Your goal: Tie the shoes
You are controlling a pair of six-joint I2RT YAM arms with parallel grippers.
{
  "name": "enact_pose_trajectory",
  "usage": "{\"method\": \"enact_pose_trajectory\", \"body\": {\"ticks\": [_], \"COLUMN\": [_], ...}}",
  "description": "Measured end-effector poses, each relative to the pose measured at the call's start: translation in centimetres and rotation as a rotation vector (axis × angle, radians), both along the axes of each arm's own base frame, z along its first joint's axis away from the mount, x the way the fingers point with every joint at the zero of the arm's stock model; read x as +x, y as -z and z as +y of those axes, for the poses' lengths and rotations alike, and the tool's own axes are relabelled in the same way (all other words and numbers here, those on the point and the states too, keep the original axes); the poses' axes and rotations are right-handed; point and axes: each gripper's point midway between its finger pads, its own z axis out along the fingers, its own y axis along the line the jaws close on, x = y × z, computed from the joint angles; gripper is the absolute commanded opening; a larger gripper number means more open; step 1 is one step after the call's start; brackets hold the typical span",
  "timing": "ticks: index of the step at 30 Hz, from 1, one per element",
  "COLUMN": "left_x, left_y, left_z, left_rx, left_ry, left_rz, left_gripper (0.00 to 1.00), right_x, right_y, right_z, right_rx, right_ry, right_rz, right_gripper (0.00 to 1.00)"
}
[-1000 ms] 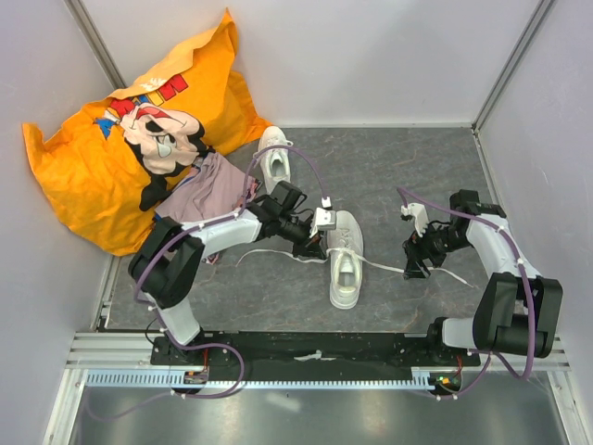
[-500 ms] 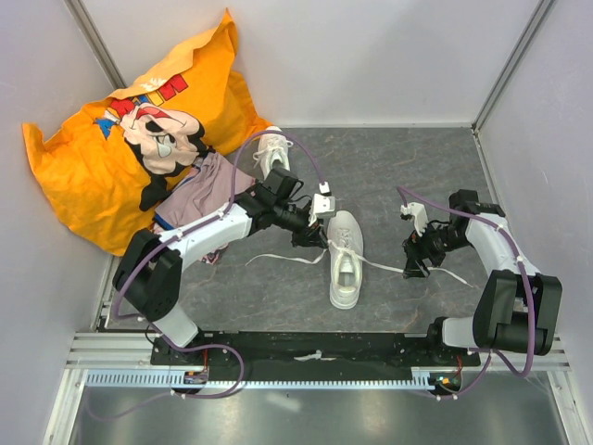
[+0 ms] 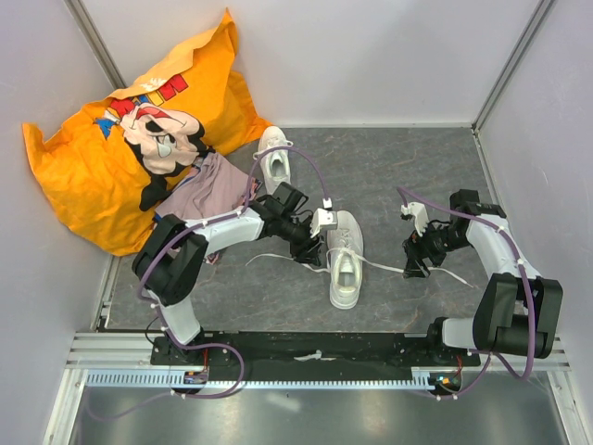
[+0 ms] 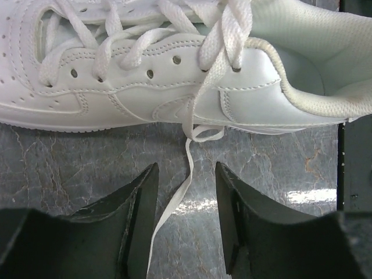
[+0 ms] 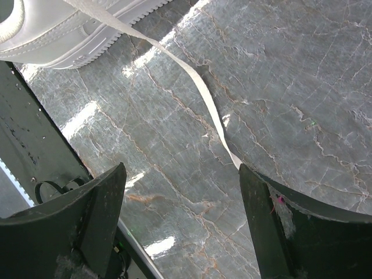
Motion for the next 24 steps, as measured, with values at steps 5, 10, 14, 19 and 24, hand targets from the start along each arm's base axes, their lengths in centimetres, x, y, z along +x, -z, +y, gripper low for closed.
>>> {"method": "enact_pose_trajectory", "body": {"ticks": [5,10,14,19,24], "left_x": [0.0,-1.0,-2.2,-3.7,-3.5], "left_y": [0.3,0.7,1.7,3.2,3.1], "left_z": [-0.4,-0.5,-0.1,0.7,0.2], "left_rx": [-0.016,-0.042,-0.043,-0.044,-0.096], "left_ry": [0.001,0.007,-0.011,-0.069,-0.148], "left_rz": [0.017,0.065,0.125,0.191,0.221], "left_gripper": [0.5,0.47,0.45,0.43,0.42], "right_x": [0.0,0.0,0.0,0.0,0.0], "right_y": [0.0,0.1,0.1,0.1,0.1], "right_z": [0.0,-0.1,-0.1,-0.1,-0.1], "right_rx": [-0.003,-0.007,-0.007,-0.007,-0.007], "right_ry": [0.0,0.0,0.001,0.001,0.002], "right_rz": [0.0,0.001,0.001,0.002,0.002], "right_gripper": [0.87,0.87,0.87,0.87,0.87]}}
